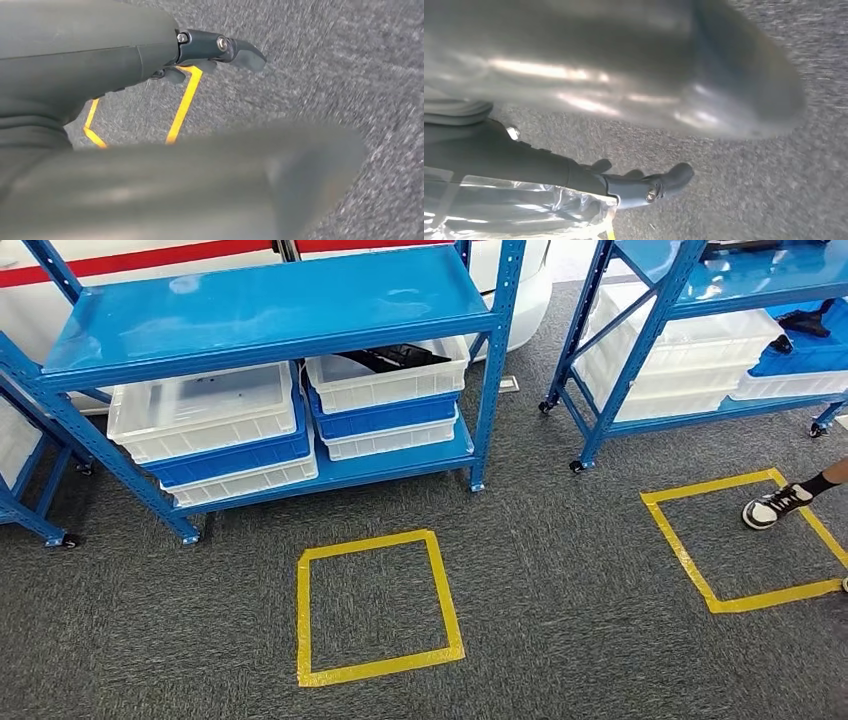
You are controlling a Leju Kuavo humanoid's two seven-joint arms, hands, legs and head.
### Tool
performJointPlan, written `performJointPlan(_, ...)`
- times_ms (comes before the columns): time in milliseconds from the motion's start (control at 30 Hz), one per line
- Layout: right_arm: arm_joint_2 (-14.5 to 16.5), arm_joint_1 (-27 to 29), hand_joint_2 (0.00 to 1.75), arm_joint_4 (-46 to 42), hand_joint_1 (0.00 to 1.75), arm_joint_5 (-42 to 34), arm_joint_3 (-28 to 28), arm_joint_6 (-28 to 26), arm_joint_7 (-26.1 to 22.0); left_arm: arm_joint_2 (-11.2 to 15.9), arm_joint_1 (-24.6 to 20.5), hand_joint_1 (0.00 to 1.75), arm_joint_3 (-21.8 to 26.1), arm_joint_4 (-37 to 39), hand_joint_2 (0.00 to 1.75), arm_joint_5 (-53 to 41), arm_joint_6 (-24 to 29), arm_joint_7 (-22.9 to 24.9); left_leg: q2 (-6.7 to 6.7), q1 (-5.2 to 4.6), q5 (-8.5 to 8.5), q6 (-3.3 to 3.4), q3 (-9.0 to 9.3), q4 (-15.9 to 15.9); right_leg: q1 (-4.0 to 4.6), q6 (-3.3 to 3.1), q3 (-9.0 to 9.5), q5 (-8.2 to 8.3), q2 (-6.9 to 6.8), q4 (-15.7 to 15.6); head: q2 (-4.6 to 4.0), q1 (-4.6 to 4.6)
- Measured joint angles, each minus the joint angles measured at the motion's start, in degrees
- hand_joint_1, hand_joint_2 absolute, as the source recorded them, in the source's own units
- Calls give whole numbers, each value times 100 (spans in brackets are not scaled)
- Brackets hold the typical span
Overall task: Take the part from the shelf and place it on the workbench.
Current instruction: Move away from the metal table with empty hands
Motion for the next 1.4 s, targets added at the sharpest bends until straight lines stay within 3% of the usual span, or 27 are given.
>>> performJointPlan(100, -23, 17, 175, 1, 0, -32, -53, 0, -39, -10, -7, 0, 0, 0, 175, -1, 18, -5, -9, 2, 46, 34, 29, -74, -41, -28, -555, -463, 18, 1086, 0, 14)
performJointPlan(133, -30, 32, 175, 1, 0, -44, -68, 0, -53, -14, -4, 0, 0, 0, 175, -2, 27, -9, -18, -1, 40, 25, 25, -70, -61, 1, -686, -527, 18, 1326, 0, 14)
performJointPlan(167, -37, 48, 175, 2, 0, -51, -82, 0, -66, -20, -1, 0, 0, 1, 175, -4, 39, -13, -28, -1, 33, 10, 24, -60, -84, 53, -714, -495, 18, 1353, 0, 14)
performJointPlan(200, -43, 60, 131, 1, 0, -53, -95, 0, -75, -25, 1, 0, 0, 2, 175, -8, 52, -15, -38, 6, 20, -14, 23, -40, -108, 121, -618, -370, 17, 1141, 0, 13)
performJointPlan(233, -48, 66, 87, 1, 0, -52, -104, 0, -82, -31, 2, 0, 0, 2, 175, -11, 61, -15, -46, 15, -6, -53, 17, 4, -142, 194, -415, -188, 16, 722, 0, 14)
performJointPlan(300, -47, 63, 0, 3, 0, -50, -116, 0, -92, -34, 0, 0, 0, 3, 175, -15, 71, -17, -55, 10, -89, -159, -11, 131, -171, 235, -85, 60, 26, 65, 0, 23)
performJointPlan(367, -41, 60, 0, 10, 0, -51, -120, 0, -110, -30, -4, 0, 0, 1, 175, -13, 80, -24, -58, -8, -162, -240, -41, 223, -150, 145, -10, 85, 40, -56, 0, 17)
performJointPlan(433, -39, 62, 0, 13, 0, -63, -127, 0, -160, -28, -4, 0, 0, 0, 175, -4, 87, -32, -59, 16, -195, -272, -54, 268, -154, 59, 0, 86, 45, -54, 0, -6)
performJointPlan(500, -31, 62, 87, 13, 0, -81, -138, 0, -236, -22, -2, 0, 0, 0, 175, 2, 90, -45, -48, 59, -355, -320, -140, 493, -175, 2, 7, 96, 44, -56, 0, -24)
performJointPlan(567, -27, 57, 175, 13, 0, -101, -156, 0, -328, -20, -2, 0, 0, 0, 175, 2, 79, -72, -33, 84, -723, -386, -429, 1127, -163, -29, 8, 96, 37, -57, 0, -38)
performJointPlan(633, -27, 46, 175, 13, 0, -139, -183, 2, -441, -21, 1, 0, 1, 1, 175, 2, 50, -99, -30, 93, -993, -411, -781, 1823, -128, -37, 3, 90, 29, -55, 0, -39)
performJointPlan(667, -27, 35, 175, 13, 0, -162, -197, 3, -502, -20, 4, 0, 1, 2, 175, 2, 32, -113, -29, 92, -974, -394, -854, 1938, -106, -40, 6, 87, 29, -54, 0, -39)
performJointPlan(700, -26, 18, 175, 13, 0, -185, -208, 5, -557, -20, 6, 0, 1, 2, 175, 1, 12, -127, -29, 84, -838, -355, -816, 1819, -81, -43, 15, 84, 32, -55, 0, -41)
performJointPlan(800, 6, -56, 175, 12, 0, -236, -228, 7, -700, 1, 0, 0, 0, -1, 175, -11, -52, -189, -9, 0, -267, -112, -322, 724, -27, -49, 46, 78, 47, -66, 0, -18)
performJointPlan(867, 38, -106, 175, 7, 0, -268, -250, 10, -779, 25, -6, 0, 0, -8, 175, -15, -80, -234, 23, -79, -173, -4, -177, 385, -48, -41, 36, 79, 40, -80, 0, 0)
performJointPlan(933, 72, -146, 175, -2, 0, -290, -268, 14, -848, 36, -5, 0, 0, -13, 175, -12, -93, -271, 31, -113, -126, 47, -137, 272, -44, -5, 43, 99, 22, -132, 0, -11)
performJointPlan(1000, 86, -183, 175, -8, 0, -295, -277, 18, -898, 38, -4, 0, 1, -13, 175, -1, -108, -305, 30, -83, -12, 123, -23, 43, -7, 11, 1, 40, 15, -43, 0, -1)
performJointPlan(1033, 80, -206, 175, -11, 0, -291, -283, 22, -913, 35, -8, 0, 2, -13, 175, 13, -120, -324, 32, -59, 45, 148, 31, -62, 6, -1, -97, -60, 17, 160, 0, 10)
performJointPlan(1100, 63, -243, 87, -11, 0, -276, -293, 31, -926, 23, -18, 0, 2, -13, 175, 51, -149, -366, 33, -44, 83, 151, 45, -120, -24, -20, -452, -363, 25, 877, 0, 22)
performJointPlan(1167, 48, -254, 0, -11, 0, -254, -299, 39, -927, 7, -19, 0, 3, -11, 175, 90, -203, -436, 23, -44, 74, 113, 37, -108, -68, 43, -717, -502, 25, 1370, 0, 24)
performJointPlan(1200, 39, -261, 0, -11, 0, -240, -299, 44, -928, -1, -16, 0, 4, -10, 175, 102, -234, -472, 15, -38, 64, 87, 35, -91, -92, 104, -696, -432, 24, 1301, 0, 26)
performJointPlan(1267, 25, -292, 0, -11, 0, -210, -299, 56, -932, -8, -14, 0, 4, -8, 175, 105, -288, -514, 3, -15, 15, 0, 20, -3, -149, 237, -346, -109, 19, 567, 0, 28)
performJointPlan(1300, 27, -315, 0, -11, 0, -200, -299, 64, -936, -5, -16, 0, 4, -7, 175, 103, -300, -523, 0, -17, -29, -61, -4, 65, -163, 265, -176, 25, 20, 212, 0, 32)
performJointPlan(1333, 31, -341, 44, -13, 0, -194, -299, 74, -943, -2, -18, 0, 4, -7, 175, 100, -308, -528, -2, -22, -75, -116, -31, 135, -169, 244, -57, 102, 22, -15, 0, 30)
performJointPlan(1400, 43, -380, 131, -19, 0, -188, -299, 108, -972, 8, -22, 0, 4, -7, 175, 95, -317, -546, -6, -31, -134, -193, -73, 223, -144, 135, -23, 120, 31, -69, 0, 16)
